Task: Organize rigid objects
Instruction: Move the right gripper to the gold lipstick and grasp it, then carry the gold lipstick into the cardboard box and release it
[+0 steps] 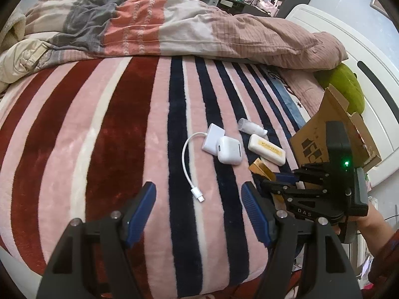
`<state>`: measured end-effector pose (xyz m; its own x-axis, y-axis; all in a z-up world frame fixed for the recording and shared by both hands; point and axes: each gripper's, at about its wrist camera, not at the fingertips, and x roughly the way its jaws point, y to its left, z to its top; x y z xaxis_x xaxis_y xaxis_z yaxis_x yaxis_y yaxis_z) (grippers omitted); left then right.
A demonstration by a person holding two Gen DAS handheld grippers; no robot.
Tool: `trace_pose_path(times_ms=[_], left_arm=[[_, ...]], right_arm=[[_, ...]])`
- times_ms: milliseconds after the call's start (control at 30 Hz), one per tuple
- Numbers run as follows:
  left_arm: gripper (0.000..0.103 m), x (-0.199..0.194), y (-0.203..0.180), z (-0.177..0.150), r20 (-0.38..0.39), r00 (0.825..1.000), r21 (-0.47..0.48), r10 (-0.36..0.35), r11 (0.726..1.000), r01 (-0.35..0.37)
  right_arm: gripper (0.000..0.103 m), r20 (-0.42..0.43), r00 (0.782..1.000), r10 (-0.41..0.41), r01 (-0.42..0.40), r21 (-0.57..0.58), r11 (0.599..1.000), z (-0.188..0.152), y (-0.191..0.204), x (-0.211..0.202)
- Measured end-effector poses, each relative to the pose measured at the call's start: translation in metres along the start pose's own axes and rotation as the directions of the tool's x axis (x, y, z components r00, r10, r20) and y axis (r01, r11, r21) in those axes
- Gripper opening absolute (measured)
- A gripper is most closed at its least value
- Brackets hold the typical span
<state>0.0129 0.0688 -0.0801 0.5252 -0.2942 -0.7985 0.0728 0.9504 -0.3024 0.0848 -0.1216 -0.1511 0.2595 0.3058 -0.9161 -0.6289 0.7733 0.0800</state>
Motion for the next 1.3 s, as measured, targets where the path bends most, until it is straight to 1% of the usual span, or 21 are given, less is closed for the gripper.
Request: trace_pose_path(times_ms=[67,100,167,233,333,400,467,500,533,600,700,833,933,1033,1100,1167,1300], left_arm=[[0.067,-0.002,-0.002,0.001,0.002,1.000,0.000,-0.022,1.000,0.022],[0.067,-0.005,-0.003,0.001,0.006,0.999,-0.006,-0.048,0.999,0.048],[0.067,-0.009,-0.005,0.004,0.018,0.995,-0.019,-0.096,0.995,0.096],[0.067,-0.017,-0.012,0.010,0.036,0.990,-0.012,-0.134,0.991,0.135],[0.066,-0.029,-0.028,0.022,0.063,0.983,0.022,-0.175,0.984,0.174],[0.056,-0.039,-0.038,0.032,0.088,0.977,0.042,-0.196,0.980,0.193],[0.036,-0.048,-0.054,0.044,0.101,0.968,0.074,-0.229,0.972,0.222],[0.034,-0.052,-0.063,0.050,0.104,0.964,0.096,-0.243,0.968,0.234],[0.032,-0.055,-0.076,0.058,0.112,0.965,0.130,-0.237,0.966,0.222],[0.031,-0.057,-0.098,0.071,0.113,0.963,0.180,-0.243,0.959,0.221],[0.030,-0.053,-0.128,0.091,0.095,0.958,0.234,-0.269,0.942,0.241],[0.030,-0.034,-0.184,0.114,0.048,0.953,0.320,-0.300,0.908,0.270],[0.030,-0.011,-0.217,0.124,-0.009,0.949,0.359,-0.316,0.885,0.298],[0.030,0.017,-0.245,0.127,-0.088,0.942,0.370,-0.323,0.868,0.332],[0.030,0.033,-0.258,0.125,-0.136,0.940,0.380,-0.313,0.860,0.342],[0.030,0.050,-0.270,0.121,-0.184,0.940,0.390,-0.288,0.856,0.339],[0.030,0.070,-0.280,0.116,-0.248,0.936,0.395,-0.249,0.857,0.332]], right_arm=[[0.013,0.036,0.999,-0.005,0.006,-0.033,0.999,0.002,0.010,-0.008],[0.013,0.052,0.999,0.007,-0.004,-0.045,0.999,0.003,0.013,-0.012],[0.013,0.092,0.994,0.058,-0.051,-0.078,0.996,0.008,0.027,-0.029],[0.013,0.123,0.987,0.102,-0.089,-0.106,0.990,0.011,0.038,-0.045],[0.013,0.181,0.967,0.177,-0.151,-0.153,0.977,0.020,0.058,-0.074],[0.013,0.227,0.949,0.219,-0.179,-0.187,0.966,0.025,0.065,-0.097],[0.013,0.273,0.931,0.243,-0.188,-0.212,0.959,0.027,0.064,-0.120],[0.013,0.293,0.924,0.246,-0.185,-0.218,0.958,0.027,0.062,-0.128],[0.013,0.310,0.918,0.246,-0.181,-0.222,0.958,0.027,0.058,-0.135],[0.013,0.354,0.906,0.232,-0.163,-0.216,0.963,0.027,0.046,-0.152],[0.013,0.401,0.892,0.208,-0.144,-0.185,0.972,0.019,0.020,-0.173],[0.013,0.443,0.882,0.158,-0.119,-0.115,0.986,0.004,-0.025,-0.196],[0.013,0.445,0.888,0.118,-0.110,-0.044,0.993,-0.008,-0.061,-0.204],[0.013,0.413,0.907,0.080,-0.098,0.021,0.995,-0.020,-0.093,-0.205],[0.013,0.370,0.927,0.057,-0.086,0.062,0.994,-0.027,-0.110,-0.198],[0.013,0.320,0.946,0.050,-0.084,0.091,0.992,-0.033,-0.122,-0.188],[0.013,0.250,0.966,0.071,-0.106,0.128,0.986,-0.042,-0.140,-0.173]])
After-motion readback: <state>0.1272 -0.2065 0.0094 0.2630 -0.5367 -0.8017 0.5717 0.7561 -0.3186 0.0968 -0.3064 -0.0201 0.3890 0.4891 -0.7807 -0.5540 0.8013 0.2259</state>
